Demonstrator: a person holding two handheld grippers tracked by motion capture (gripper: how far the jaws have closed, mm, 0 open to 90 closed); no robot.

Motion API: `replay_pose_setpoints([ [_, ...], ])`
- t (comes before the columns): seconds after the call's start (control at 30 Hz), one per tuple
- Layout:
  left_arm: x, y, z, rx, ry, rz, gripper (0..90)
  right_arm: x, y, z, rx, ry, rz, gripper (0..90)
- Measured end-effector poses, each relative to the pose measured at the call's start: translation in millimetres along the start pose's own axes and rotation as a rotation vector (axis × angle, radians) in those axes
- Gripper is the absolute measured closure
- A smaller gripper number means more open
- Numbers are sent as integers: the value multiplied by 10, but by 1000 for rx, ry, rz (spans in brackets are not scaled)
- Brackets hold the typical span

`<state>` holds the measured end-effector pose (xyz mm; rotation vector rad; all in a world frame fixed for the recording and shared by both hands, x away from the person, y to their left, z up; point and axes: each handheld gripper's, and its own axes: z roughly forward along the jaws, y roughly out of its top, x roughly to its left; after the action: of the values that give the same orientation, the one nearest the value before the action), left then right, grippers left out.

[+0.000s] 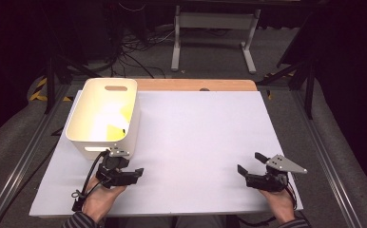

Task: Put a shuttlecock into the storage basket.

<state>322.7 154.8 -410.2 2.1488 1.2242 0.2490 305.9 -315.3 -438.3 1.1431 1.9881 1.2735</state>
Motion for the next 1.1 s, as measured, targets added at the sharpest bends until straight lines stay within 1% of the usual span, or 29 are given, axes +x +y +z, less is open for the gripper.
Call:
replay_pose_setpoints([
  [0.03,11,-5,-10,-1,3,5,373,1,0,0,-2,1,0,145],
  [0.17,41,-34,-39,-11,3,-11,373,8,1,0,-2,1,-2,145],
  [0.33,76,-65,-68,-26,11,-17,372,15,2,-1,1,1,-6,145],
  [0.37,82,-70,-75,-27,9,-24,372,16,2,-1,1,1,-4,145],
  [0.4,94,-73,-79,-31,15,-20,371,17,2,0,1,1,-5,145],
  [0.47,111,-85,-90,-34,8,-30,371,19,2,2,0,3,-7,145],
  [0.63,166,-123,-120,-45,20,-48,371,23,1,6,2,4,-8,145],
  [0.7,187,-137,-131,-46,24,-51,370,26,1,8,3,5,-8,145],
  [0.73,196,-140,-135,-48,27,-47,370,28,1,8,3,5,-8,145],
  [0.87,230,-163,-162,-60,31,-55,370,27,1,7,5,2,-8,145],
  [1.03,268,-201,-180,-70,33,-75,370,34,0,10,7,1,-10,144],
  [1.1,287,-213,-189,-73,39,-71,369,35,-1,9,7,1,-8,144],
])
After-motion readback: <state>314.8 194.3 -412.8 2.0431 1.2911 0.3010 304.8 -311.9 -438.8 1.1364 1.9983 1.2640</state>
